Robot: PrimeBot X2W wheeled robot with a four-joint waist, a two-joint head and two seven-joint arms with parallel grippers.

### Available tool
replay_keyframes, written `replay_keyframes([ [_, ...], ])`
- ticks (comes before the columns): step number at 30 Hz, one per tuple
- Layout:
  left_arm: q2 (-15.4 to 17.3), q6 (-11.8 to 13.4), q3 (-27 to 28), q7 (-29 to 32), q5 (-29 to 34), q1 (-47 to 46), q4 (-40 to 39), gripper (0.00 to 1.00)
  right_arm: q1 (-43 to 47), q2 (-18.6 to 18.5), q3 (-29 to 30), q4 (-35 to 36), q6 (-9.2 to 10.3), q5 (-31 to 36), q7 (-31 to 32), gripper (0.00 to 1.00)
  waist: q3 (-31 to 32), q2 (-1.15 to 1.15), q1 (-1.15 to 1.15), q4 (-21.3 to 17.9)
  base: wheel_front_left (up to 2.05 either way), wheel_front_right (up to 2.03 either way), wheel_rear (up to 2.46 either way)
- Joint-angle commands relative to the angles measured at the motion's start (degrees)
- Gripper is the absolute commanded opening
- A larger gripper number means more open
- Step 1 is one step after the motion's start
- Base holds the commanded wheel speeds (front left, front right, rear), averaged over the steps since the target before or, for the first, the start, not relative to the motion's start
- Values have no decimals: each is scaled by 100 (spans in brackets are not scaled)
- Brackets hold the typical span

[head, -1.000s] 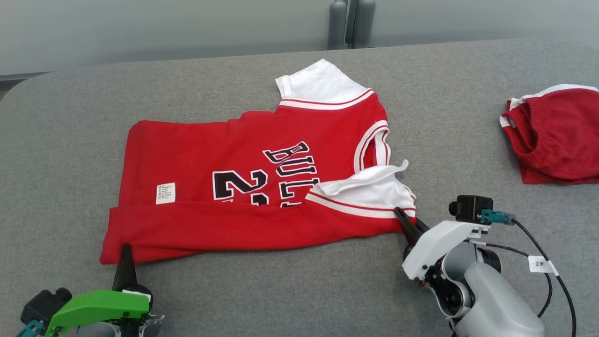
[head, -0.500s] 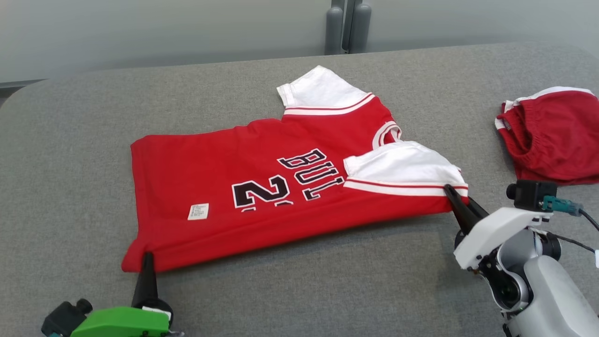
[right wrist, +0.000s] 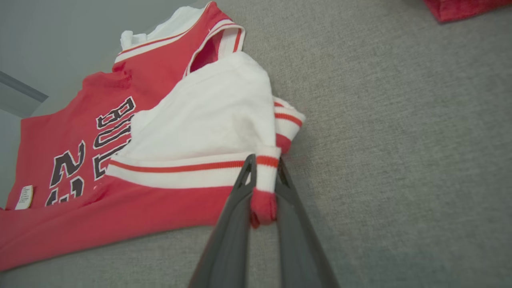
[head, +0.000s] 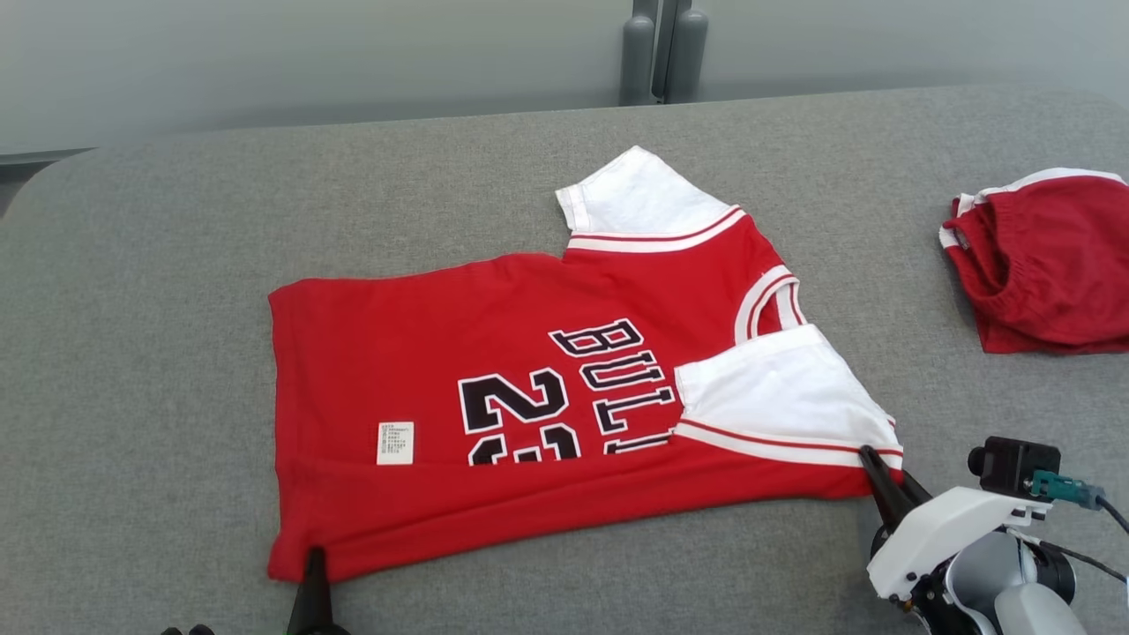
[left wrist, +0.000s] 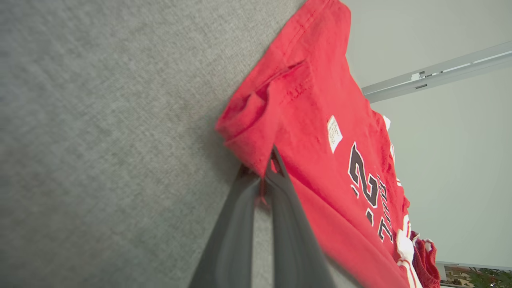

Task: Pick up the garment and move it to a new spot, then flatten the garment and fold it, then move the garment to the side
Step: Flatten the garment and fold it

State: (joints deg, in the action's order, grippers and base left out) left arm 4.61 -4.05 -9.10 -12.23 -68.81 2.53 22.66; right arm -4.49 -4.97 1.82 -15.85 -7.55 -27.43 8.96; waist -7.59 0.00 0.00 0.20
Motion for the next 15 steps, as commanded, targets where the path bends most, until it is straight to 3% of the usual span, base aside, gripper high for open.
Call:
replay_keyframes([
  [1, 33, -47, 26, -62, 44, 114, 122, 0, 158, 9, 104, -79, 13, 96, -69, 0, 36, 0, 0, 18, 0, 0, 0],
  [15, 229, -6, -200, -92, 428, 441, 27, 0, 511, 133, 232, -165, 13, 204, -61, 0, 256, 0, 0, -63, 0, 0, 0],
])
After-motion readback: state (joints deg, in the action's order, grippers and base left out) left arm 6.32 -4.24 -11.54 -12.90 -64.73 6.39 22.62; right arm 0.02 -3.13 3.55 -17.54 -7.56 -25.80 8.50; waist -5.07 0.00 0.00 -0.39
